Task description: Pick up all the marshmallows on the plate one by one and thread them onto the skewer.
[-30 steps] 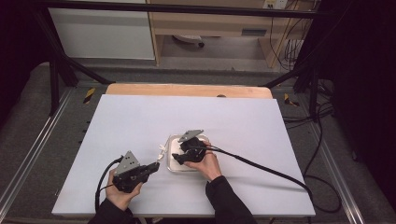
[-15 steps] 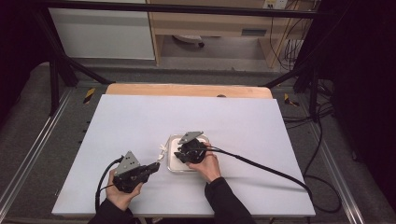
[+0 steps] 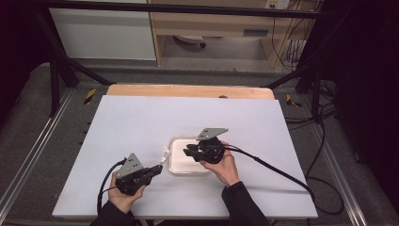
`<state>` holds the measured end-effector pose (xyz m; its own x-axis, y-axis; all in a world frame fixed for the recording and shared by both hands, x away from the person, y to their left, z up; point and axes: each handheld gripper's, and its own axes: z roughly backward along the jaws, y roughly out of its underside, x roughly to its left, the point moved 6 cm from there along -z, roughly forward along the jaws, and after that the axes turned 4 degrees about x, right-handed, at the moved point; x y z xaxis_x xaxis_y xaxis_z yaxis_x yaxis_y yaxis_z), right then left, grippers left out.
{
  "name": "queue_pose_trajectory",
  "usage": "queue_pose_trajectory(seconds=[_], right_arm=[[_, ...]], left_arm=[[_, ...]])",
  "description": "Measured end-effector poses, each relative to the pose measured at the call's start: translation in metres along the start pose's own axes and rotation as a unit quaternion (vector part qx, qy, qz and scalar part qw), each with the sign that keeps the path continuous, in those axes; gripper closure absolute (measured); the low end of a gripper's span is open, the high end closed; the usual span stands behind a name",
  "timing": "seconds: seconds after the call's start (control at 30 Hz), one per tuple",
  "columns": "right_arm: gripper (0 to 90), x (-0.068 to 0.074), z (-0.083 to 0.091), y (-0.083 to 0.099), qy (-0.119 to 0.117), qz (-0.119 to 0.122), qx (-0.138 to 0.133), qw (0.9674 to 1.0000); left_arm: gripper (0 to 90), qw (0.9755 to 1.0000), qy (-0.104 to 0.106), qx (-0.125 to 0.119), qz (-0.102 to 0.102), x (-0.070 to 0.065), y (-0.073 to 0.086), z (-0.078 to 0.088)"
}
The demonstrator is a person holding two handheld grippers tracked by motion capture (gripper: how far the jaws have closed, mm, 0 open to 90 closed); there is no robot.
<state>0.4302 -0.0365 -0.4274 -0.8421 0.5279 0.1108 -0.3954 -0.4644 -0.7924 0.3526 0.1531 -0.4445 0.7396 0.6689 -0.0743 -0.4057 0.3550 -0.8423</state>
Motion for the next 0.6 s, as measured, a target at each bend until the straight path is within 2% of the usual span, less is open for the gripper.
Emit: queue_pose_trajectory(seconds=[0.2,0.4,0.6], right_arm=[[74.6,-0.001,0.029,-0.002,-0.013,-0.012,-0.036,0.9992],[74.6,-0.003,0.05,-0.006,-0.02,-0.022,-0.064,0.9975],[75.0,0.0,0.067,-0.015,-0.043,-0.033,-0.097,0.9938]], left_arm=[[88.8,1.0,0.004,0.002,-0.003,-0.003,0.0,-0.001],[88.8,0.9999,0.007,0.003,-0.007,-0.006,0.0,-0.003],[88.8,0.9999,0.011,0.005,-0.01,-0.008,0.0,-0.004]])
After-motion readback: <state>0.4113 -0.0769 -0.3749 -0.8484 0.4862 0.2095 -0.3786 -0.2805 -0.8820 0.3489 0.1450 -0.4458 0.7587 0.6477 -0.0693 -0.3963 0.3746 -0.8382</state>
